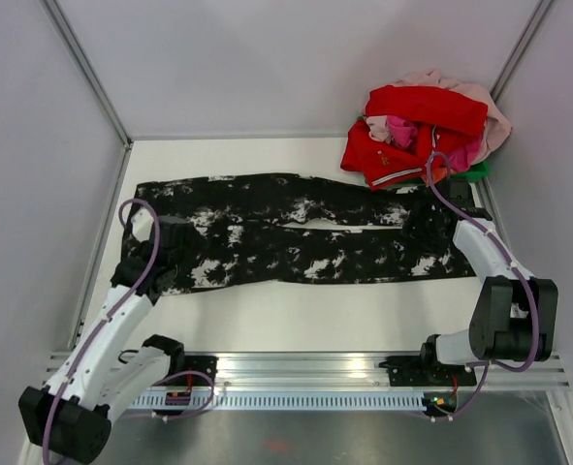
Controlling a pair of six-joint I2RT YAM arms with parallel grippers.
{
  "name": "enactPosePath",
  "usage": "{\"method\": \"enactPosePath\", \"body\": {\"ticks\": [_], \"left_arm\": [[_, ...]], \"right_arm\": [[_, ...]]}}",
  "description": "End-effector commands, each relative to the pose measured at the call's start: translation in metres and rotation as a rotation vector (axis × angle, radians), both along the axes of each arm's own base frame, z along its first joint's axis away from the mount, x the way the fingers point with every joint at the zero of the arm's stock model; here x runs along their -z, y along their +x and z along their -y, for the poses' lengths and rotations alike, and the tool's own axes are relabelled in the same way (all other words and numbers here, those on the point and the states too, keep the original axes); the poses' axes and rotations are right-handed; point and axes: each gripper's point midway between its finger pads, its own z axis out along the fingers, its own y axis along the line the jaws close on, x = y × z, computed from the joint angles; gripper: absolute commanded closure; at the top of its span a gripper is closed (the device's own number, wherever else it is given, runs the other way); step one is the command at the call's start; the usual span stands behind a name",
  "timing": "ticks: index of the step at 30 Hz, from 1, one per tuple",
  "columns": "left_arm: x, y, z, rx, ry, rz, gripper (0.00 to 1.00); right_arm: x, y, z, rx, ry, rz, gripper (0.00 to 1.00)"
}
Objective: Fold and stack the trousers
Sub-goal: Flatten the trousers out
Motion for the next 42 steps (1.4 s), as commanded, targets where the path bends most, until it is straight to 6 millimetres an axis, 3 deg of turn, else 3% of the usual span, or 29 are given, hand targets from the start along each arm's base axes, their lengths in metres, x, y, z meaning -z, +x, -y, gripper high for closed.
{"method": "enactPosePath", "body": {"ticks": [1,4,8,14,17,19,23,26,30,32,34,37,39,40,42], "left_arm": [[0.071,-0.041,-0.035,-0.292,-0.025,-0.268,0.04],[0.097,-0.051,-0.052,-0.399,-0.046,-0.336,0.08],[0.108,-0.054,-0.072,-0.505,-0.065,-0.318,0.09],[0.13,-0.061,-0.082,-0.551,-0.078,-0.335,0.13],[0.141,-0.061,-0.087,-0.584,-0.092,-0.336,0.23],[0.147,-0.062,-0.088,-0.593,-0.092,-0.344,0.33],[0.145,-0.055,-0.09,-0.58,-0.097,-0.337,0.67],[0.136,-0.055,-0.097,-0.587,-0.102,-0.348,0.98],[0.107,-0.065,-0.119,-0.64,-0.022,-0.389,0.98],[0.099,-0.085,-0.123,-0.665,0.017,-0.456,0.98],[0.086,-0.093,-0.131,-0.705,0.048,-0.432,0.98],[0.086,-0.094,-0.133,-0.716,0.026,-0.366,0.98],[0.094,-0.082,-0.123,-0.651,-0.033,-0.325,0.95],[0.094,-0.076,-0.118,-0.624,-0.058,-0.297,0.86],[0.097,-0.063,-0.113,-0.573,-0.083,-0.257,0.51]], "right_arm": [[-0.019,0.015,-0.007,-0.009,0.026,0.082,0.24],[-0.017,0.013,-0.013,-0.025,0.041,0.082,0.25],[-0.016,0.011,-0.016,-0.029,0.052,0.079,0.25],[-0.012,0.01,-0.016,-0.028,0.049,0.07,0.25],[-0.01,0.011,-0.015,-0.029,0.049,0.063,0.25],[-0.011,0.013,-0.016,-0.031,0.049,0.061,0.25],[-0.01,0.013,-0.012,-0.026,0.032,0.053,0.25],[-0.008,0.009,-0.01,-0.024,0.018,0.045,0.25],[-0.003,0.003,-0.009,-0.018,0.01,0.026,0.25],[-0.001,-0.001,-0.007,-0.012,0.004,0.016,0.25],[0.001,-0.003,-0.006,-0.008,-0.003,0.013,0.25],[0.005,-0.007,-0.008,-0.009,0.009,0.002,0.24],[0.007,-0.008,-0.01,-0.016,0.016,-0.006,0.24],[0.006,-0.008,-0.01,-0.017,0.015,-0.005,0.24],[0.003,-0.006,-0.009,-0.019,0.008,0.003,0.24]]}}
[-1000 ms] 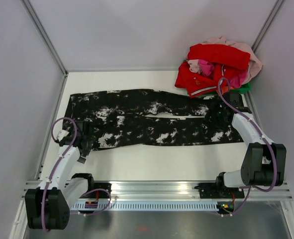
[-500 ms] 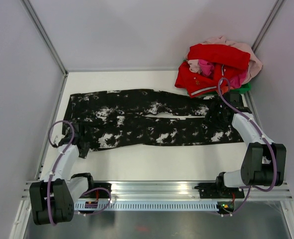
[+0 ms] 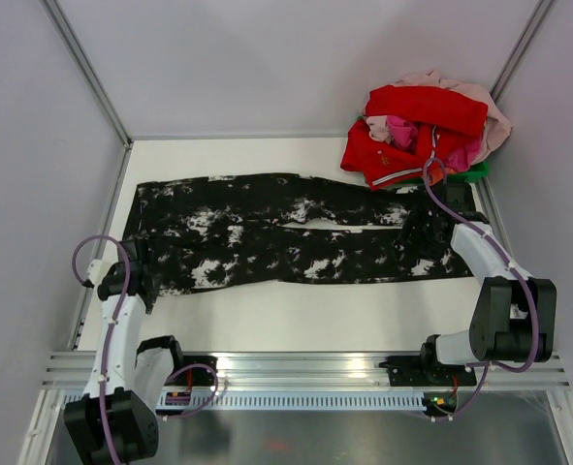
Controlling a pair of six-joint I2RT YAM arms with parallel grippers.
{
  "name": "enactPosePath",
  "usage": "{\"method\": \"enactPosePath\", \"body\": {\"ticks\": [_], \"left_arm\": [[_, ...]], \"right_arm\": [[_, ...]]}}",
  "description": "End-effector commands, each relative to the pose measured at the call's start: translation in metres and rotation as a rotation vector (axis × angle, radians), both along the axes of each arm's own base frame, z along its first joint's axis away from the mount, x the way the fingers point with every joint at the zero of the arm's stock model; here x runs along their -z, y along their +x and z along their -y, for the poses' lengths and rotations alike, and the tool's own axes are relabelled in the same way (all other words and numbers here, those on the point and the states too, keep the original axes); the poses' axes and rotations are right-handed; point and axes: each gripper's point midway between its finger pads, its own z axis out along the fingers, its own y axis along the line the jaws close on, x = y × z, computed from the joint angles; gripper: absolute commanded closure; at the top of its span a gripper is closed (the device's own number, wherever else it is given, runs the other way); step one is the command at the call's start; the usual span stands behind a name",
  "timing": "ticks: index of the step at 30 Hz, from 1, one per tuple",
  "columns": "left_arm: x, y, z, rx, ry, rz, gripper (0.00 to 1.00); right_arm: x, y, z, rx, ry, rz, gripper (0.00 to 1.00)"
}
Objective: Fold and stack the trousers
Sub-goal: Flatten the trousers out
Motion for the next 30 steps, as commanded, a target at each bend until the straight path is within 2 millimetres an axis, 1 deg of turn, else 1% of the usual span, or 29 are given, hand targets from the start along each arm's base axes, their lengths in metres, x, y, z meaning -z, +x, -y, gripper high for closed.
{"method": "enactPosePath", "body": {"ticks": [1,2,3,4,6,7,8,10,12,13,16,17,18,20,21,22,23,24,25,26,27,28,30], "left_arm": [[0.005,0.021,0.01,0.102,-0.037,0.07,0.32],[0.008,0.024,0.011,0.127,-0.036,0.059,0.03],[0.009,0.029,0.012,0.144,-0.045,0.067,0.0],[0.006,0.04,0.013,0.164,-0.041,0.102,0.0],[0.01,0.049,0.016,0.187,-0.059,0.106,0.0],[0.009,0.056,0.019,0.201,-0.075,0.129,0.0],[0.017,0.057,0.02,0.197,-0.092,0.112,0.0],[0.025,0.061,0.022,0.192,-0.11,0.111,0.0],[0.043,0.055,0.026,0.178,-0.147,0.06,0.02],[0.048,0.054,0.027,0.172,-0.16,0.05,0.03],[0.063,0.049,0.03,0.16,-0.185,0.013,0.17],[0.065,0.048,0.03,0.155,-0.187,0.005,0.24],[0.067,0.047,0.03,0.153,-0.186,-0.005,0.29],[0.069,0.045,0.028,0.142,-0.186,-0.024,0.51],[0.07,0.043,0.027,0.134,-0.185,-0.036,0.64],[0.07,0.042,0.027,0.129,-0.186,-0.039,0.85],[0.065,0.043,0.025,0.125,-0.182,-0.037,0.94],[0.063,0.037,0.025,0.117,-0.181,-0.065,0.98],[0.058,0.036,0.023,0.114,-0.172,-0.069,0.98],[0.044,0.04,0.019,0.118,-0.152,-0.043,0.98],[0.038,0.03,0.016,0.107,-0.13,-0.078,0.98],[0.022,0.034,0.011,0.105,-0.101,-0.05,0.98],[0.01,0.024,0.002,0.085,-0.052,-0.08,0.98]], "right_arm": [[-0.01,0.006,0.001,-0.005,-0.013,0.039,0.24],[-0.01,0.006,0.0,-0.005,-0.013,0.041,0.24],[-0.011,0.008,0.001,-0.007,-0.011,0.045,0.23],[-0.011,0.008,0.0,-0.005,-0.008,0.047,0.24],[-0.009,0.007,-0.001,-0.003,-0.004,0.039,0.23],[-0.009,0.007,-0.001,-0.003,-0.004,0.041,0.23],[-0.007,0.005,-0.001,-0.004,-0.003,0.037,0.23],[-0.006,0.005,-0.001,0.0,-0.003,0.036,0.23],[-0.006,0.005,0.0,0.002,-0.007,0.035,0.23],[-0.006,0.005,0.001,0.003,-0.009,0.032,0.23],[-0.007,0.007,0.002,0.004,-0.018,0.032,0.23],[-0.007,0.008,0.002,0.006,-0.018,0.033,0.23],[-0.007,0.008,0.002,0.007,-0.017,0.03,0.23],[-0.006,0.009,0.002,0.008,-0.015,0.03,0.23],[-0.006,0.008,0.001,0.01,-0.012,0.027,0.23],[-0.005,0.008,0.002,0.012,-0.012,0.024,0.23],[-0.006,0.008,0.002,0.01,-0.013,0.025,0.23],[-0.006,0.007,0.002,0.01,-0.015,0.021,0.23],[-0.006,0.006,0.002,0.008,-0.018,0.019,0.23],[-0.006,0.006,0.003,0.007,-0.019,0.018,0.23],[-0.005,0.004,0.003,0.006,-0.024,0.013,0.23],[-0.004,0.003,0.004,0.009,-0.027,0.01,0.23],[-0.001,0.0,0.004,0.009,-0.026,0.001,0.22]]}}
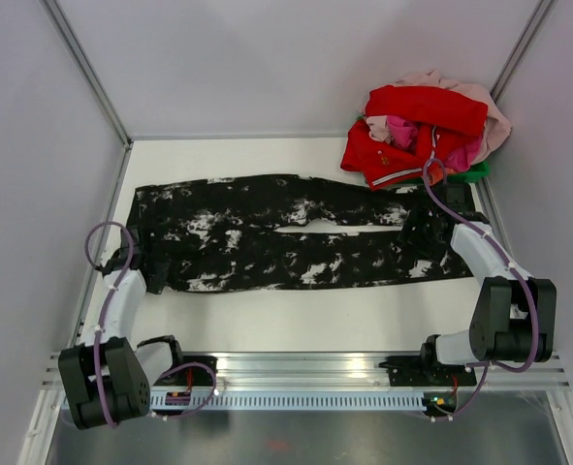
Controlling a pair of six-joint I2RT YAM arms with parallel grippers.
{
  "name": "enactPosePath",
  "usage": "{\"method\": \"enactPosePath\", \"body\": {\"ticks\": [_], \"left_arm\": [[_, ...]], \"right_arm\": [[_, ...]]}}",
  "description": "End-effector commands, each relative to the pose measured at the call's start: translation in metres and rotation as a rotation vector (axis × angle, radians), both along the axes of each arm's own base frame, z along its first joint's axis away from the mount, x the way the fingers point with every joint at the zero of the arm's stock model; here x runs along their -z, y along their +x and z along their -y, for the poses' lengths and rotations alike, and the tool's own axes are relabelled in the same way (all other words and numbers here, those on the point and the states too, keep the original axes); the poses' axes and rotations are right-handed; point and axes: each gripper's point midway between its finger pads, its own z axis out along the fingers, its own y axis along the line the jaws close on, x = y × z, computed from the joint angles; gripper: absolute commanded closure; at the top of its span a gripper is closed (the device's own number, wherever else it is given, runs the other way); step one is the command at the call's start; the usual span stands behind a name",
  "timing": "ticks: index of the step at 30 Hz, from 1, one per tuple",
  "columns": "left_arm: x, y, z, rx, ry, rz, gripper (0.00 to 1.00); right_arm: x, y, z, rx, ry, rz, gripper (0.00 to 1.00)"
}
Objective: Fold and stack the trousers
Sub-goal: Flatten the trousers out
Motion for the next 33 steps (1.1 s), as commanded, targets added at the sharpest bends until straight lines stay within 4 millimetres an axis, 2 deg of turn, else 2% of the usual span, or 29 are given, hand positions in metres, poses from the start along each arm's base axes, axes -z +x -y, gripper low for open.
{"method": "enactPosePath", "body": {"ticks": [1,2,3,6,8,11,12,13,15,18,19,22,24,25,28,29,33], "left_arm": [[-0.031,-0.029,-0.023,-0.031,0.123,-0.099,0.98],[-0.038,-0.032,-0.029,-0.046,0.154,-0.114,0.98],[-0.038,-0.043,-0.031,-0.054,0.16,-0.159,0.97],[-0.038,-0.052,-0.039,-0.078,0.178,-0.194,0.94],[-0.034,-0.047,-0.036,-0.057,0.151,-0.171,0.74],[-0.034,-0.042,-0.035,-0.061,0.132,-0.148,0.51],[-0.036,-0.04,-0.034,-0.049,0.132,-0.143,0.38],[-0.042,-0.034,-0.034,-0.034,0.129,-0.12,0.12],[-0.05,-0.023,-0.026,0.038,0.099,-0.074,0.01],[-0.082,-0.003,-0.016,0.126,0.083,0.062,0.0],[-0.103,0.004,-0.016,0.136,0.105,0.137,0.0],[-0.141,0.026,-0.019,0.201,0.172,0.285,0.0],[-0.15,0.04,-0.024,0.201,0.201,0.326,0.0],[-0.151,0.044,-0.027,0.187,0.201,0.325,0.01],[-0.131,0.065,-0.026,0.174,0.136,0.297,0.03],[-0.117,0.072,-0.021,0.188,0.086,0.277,0.03],[-0.086,0.088,-0.01,0.188,-0.009,0.28,0.03]], "right_arm": [[0.0,0.0,0.002,0.006,-0.016,0.002,0.22],[0.003,-0.002,0.001,0.005,-0.01,-0.007,0.22],[0.005,-0.004,0.0,0.005,-0.006,-0.014,0.22],[0.009,-0.009,-0.001,0.005,0.001,-0.028,0.21],[0.01,-0.011,-0.001,0.0,-0.002,-0.026,0.21],[0.009,-0.013,0.0,0.001,-0.007,-0.031,0.21],[0.008,-0.014,0.0,-0.001,-0.011,-0.029,0.2],[0.008,-0.014,0.001,0.003,-0.015,-0.028,0.2],[0.007,-0.013,0.004,0.008,-0.03,-0.026,0.19],[0.015,-0.015,0.008,0.025,-0.051,-0.043,0.19],[0.02,-0.015,0.011,0.042,-0.06,-0.049,0.19],[0.033,-0.012,0.02,0.104,-0.091,-0.057,0.21],[0.037,-0.003,0.02,0.122,-0.082,-0.032,0.21],[0.037,0.006,0.019,0.135,-0.071,-0.003,0.22],[0.046,0.012,0.021,0.17,-0.073,-0.002,0.24],[0.052,0.014,0.023,0.18,-0.08,-0.01,0.24],[0.073,-0.001,0.035,0.219,-0.141,-0.069,0.28]]}}
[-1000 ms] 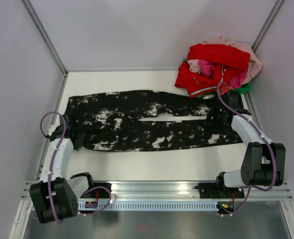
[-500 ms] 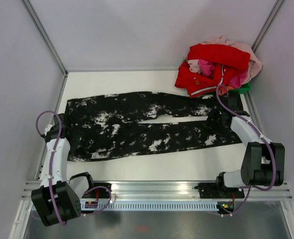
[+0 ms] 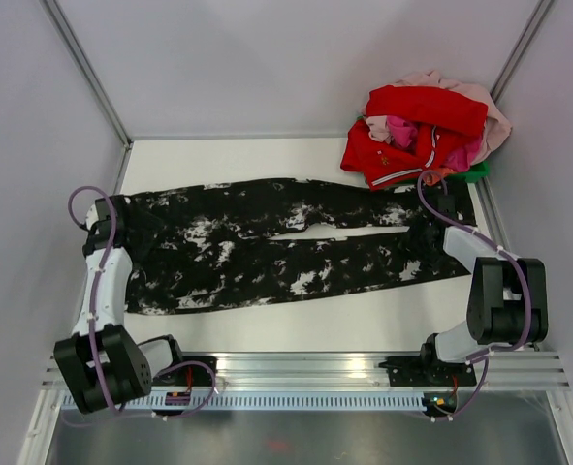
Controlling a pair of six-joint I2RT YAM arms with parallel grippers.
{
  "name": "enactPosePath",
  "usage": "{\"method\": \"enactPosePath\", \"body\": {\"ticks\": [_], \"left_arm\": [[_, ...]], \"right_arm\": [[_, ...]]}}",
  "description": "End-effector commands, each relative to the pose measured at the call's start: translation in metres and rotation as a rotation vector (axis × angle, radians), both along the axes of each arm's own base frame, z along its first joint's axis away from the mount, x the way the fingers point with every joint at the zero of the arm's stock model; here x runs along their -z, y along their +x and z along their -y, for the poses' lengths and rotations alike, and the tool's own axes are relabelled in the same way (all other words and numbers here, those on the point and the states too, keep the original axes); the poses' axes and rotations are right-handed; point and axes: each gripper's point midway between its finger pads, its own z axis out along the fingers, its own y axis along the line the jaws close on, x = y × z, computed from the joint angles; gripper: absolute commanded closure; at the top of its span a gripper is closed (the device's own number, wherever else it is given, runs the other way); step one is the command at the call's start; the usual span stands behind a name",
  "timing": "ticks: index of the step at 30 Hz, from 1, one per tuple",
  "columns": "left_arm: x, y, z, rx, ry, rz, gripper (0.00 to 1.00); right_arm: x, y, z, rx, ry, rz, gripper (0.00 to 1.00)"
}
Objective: Fold and stack the trousers
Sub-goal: Flatten the trousers out
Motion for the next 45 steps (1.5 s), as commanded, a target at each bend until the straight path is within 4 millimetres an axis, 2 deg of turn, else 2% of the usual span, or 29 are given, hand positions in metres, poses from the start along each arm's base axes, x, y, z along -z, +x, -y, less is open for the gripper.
{"method": "enactPosePath", "body": {"ticks": [1,3,7,8,12,15,16,19,23,28,31,33,36,37,38,40,41,42,43,44,45], "left_arm": [[0.016,0.018,0.012,0.029,-0.087,0.044,0.03],[0.024,0.018,0.011,0.026,-0.09,0.021,0.02],[0.025,0.012,-0.003,-0.026,-0.03,-0.027,0.0],[0.024,0.012,-0.007,-0.044,-0.018,-0.03,0.0],[0.025,0.015,-0.014,-0.071,-0.006,-0.033,0.0],[0.037,0.016,-0.012,-0.07,-0.045,-0.064,0.0],[0.045,0.015,-0.012,-0.073,-0.062,-0.088,0.0],[0.059,0.01,-0.014,-0.098,-0.097,-0.132,0.0],[0.076,0.003,-0.015,-0.122,-0.142,-0.159,0.0],[0.08,0.0,-0.016,-0.142,-0.139,-0.159,0.01],[0.09,-0.007,-0.022,-0.181,-0.117,-0.192,0.01],[0.098,-0.01,-0.021,-0.184,-0.12,-0.211,0.04],[0.116,-0.012,-0.013,-0.181,-0.176,-0.244,0.11],[0.12,-0.012,-0.011,-0.194,-0.191,-0.248,0.16],[0.126,-0.016,-0.01,-0.206,-0.201,-0.263,0.26],[0.135,-0.022,-0.009,-0.247,-0.213,-0.3,0.36],[0.14,-0.033,-0.008,-0.275,-0.217,-0.347,0.41],[0.143,-0.042,-0.013,-0.316,-0.19,-0.382,0.48],[0.146,-0.049,-0.015,-0.362,-0.188,-0.409,0.59],[0.147,-0.059,-0.016,-0.387,-0.178,-0.451,0.78],[0.147,-0.063,-0.02,-0.409,-0.155,-0.462,0.85]], "right_arm": [[0.026,-0.003,0.018,0.074,-0.083,-0.018,0.3],[0.035,-0.017,0.021,0.09,-0.094,-0.059,0.37],[0.042,-0.053,0.027,0.169,-0.093,-0.138,0.6],[0.038,-0.056,0.027,0.188,-0.08,-0.126,0.66],[0.036,-0.09,0.022,0.245,-0.048,-0.181,0.65],[0.027,-0.104,0.032,0.31,-0.096,-0.179,0.61],[0.02,-0.103,0.035,0.329,-0.11,-0.149,0.58],[0.01,-0.108,0.049,0.409,-0.129,-0.115,0.57],[0.005,-0.115,0.068,0.515,-0.118,-0.09,0.58],[0.013,-0.107,0.076,0.509,-0.079,-0.111,0.57],[0.01,-0.088,0.07,0.428,-0.027,-0.086,0.57],[-0.003,-0.067,0.066,0.347,0.005,-0.003,0.57],[-0.049,-0.035,0.071,0.259,-0.043,0.184,0.48],[-0.06,-0.029,0.073,0.244,-0.056,0.216,0.46],[-0.078,-0.017,0.077,0.229,-0.072,0.264,0.45],[-0.09,-0.009,0.08,0.211,-0.085,0.277,0.43],[-0.105,0.001,0.083,0.206,-0.094,0.309,0.43],[-0.108,0.005,0.083,0.207,-0.09,0.31,0.42],[-0.108,0.01,0.083,0.202,-0.084,0.31,0.42],[-0.113,0.017,0.083,0.196,-0.075,0.331,0.42],[-0.115,0.024,0.083,0.194,-0.073,0.352,0.42]]}}
